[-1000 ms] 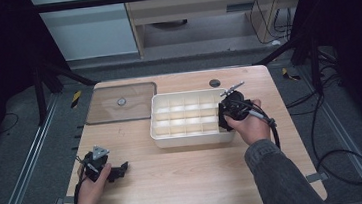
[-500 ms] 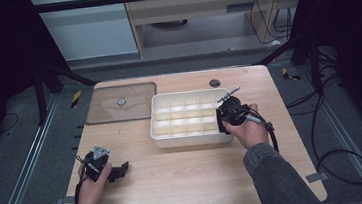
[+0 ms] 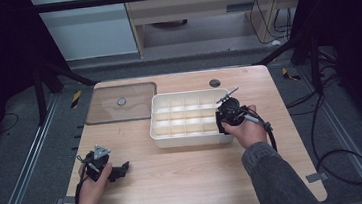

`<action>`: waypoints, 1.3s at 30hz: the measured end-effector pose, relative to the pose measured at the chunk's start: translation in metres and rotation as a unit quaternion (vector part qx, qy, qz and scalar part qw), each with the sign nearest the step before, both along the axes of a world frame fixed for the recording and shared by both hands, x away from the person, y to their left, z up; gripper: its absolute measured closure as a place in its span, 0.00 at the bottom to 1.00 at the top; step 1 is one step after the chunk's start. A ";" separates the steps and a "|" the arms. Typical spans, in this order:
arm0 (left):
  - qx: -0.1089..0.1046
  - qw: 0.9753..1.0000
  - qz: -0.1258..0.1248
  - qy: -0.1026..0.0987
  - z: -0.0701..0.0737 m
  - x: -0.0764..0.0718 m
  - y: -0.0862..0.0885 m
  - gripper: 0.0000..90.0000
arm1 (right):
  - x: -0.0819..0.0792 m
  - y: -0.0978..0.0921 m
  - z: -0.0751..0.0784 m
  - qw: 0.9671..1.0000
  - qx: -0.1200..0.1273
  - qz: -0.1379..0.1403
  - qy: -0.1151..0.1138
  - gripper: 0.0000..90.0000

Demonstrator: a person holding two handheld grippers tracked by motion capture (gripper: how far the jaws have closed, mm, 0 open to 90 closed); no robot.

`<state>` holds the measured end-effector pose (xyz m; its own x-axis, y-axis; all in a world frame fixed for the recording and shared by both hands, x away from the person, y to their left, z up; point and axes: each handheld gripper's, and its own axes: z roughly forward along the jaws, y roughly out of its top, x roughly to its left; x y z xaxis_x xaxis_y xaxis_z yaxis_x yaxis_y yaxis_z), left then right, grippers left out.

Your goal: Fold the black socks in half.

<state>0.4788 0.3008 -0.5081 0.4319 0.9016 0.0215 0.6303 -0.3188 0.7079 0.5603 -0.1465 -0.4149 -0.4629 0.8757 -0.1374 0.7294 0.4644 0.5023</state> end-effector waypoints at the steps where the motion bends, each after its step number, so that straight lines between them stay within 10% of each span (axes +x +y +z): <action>1: 0.000 1.000 0.000 0.000 0.000 0.000 0.000 0.00 | 0.000 0.000 0.000 1.000 0.001 -0.001 0.002 0.75; 16: -0.004 1.000 0.001 -0.001 0.000 0.000 -0.002 0.00 | 0.001 -0.005 -0.005 1.000 0.012 -0.008 -0.013 0.72; 39: 0.000 1.000 -0.003 0.002 0.000 0.000 -0.001 0.00 | -0.002 -0.008 0.008 0.999 0.043 -0.010 -0.006 0.36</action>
